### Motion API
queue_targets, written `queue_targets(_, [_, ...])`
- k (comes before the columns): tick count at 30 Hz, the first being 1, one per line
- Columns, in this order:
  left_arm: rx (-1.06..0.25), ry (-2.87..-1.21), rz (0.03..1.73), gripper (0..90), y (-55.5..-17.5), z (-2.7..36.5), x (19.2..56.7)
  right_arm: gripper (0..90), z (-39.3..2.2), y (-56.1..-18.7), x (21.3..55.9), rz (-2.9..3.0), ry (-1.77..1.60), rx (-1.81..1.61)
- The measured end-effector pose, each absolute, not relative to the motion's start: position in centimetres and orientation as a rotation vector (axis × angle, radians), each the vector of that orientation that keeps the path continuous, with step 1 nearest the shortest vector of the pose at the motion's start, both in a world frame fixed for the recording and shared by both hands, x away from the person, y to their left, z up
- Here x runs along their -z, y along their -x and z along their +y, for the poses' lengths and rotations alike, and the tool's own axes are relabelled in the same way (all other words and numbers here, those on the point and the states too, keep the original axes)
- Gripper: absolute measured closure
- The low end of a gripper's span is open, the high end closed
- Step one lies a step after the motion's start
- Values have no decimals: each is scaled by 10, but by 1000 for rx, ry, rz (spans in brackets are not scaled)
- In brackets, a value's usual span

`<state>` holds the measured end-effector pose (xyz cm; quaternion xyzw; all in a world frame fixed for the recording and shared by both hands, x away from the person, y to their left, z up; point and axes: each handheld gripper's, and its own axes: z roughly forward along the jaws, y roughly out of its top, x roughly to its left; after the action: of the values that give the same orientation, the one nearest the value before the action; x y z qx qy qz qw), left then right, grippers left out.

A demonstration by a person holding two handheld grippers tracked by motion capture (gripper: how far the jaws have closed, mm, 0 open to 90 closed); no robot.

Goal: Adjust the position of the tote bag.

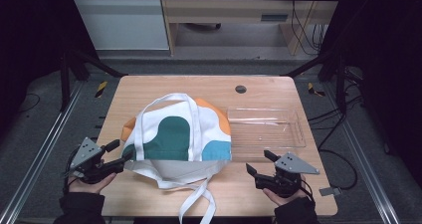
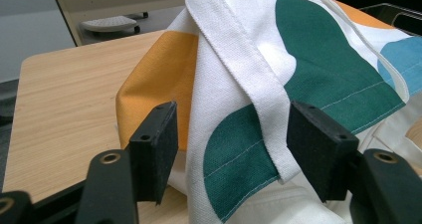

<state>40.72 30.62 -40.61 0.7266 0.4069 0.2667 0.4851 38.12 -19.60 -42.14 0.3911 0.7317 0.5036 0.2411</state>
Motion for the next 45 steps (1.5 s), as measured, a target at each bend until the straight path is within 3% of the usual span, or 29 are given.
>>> queue_targets(6, [-654,-1765,1011,401,-408,307,406,313,-188,-382,421,2032,-1045,-1397])
queue_targets(20, [-638,-1818,1023,488,-414,307,412,578,-160,-382,421,2125,-969,-1441])
queue_targets(29, [-610,-1854,1046,535,-418,307,420,690,-138,-385,426,2189,-942,-1424])
queue_targets(34, [-611,-1864,1055,583,-420,306,421,770,-124,-387,431,2232,-914,-1418])
queue_targets(45, [-624,-1873,1082,715,-423,306,422,860,-93,-391,438,2292,-856,-1426])
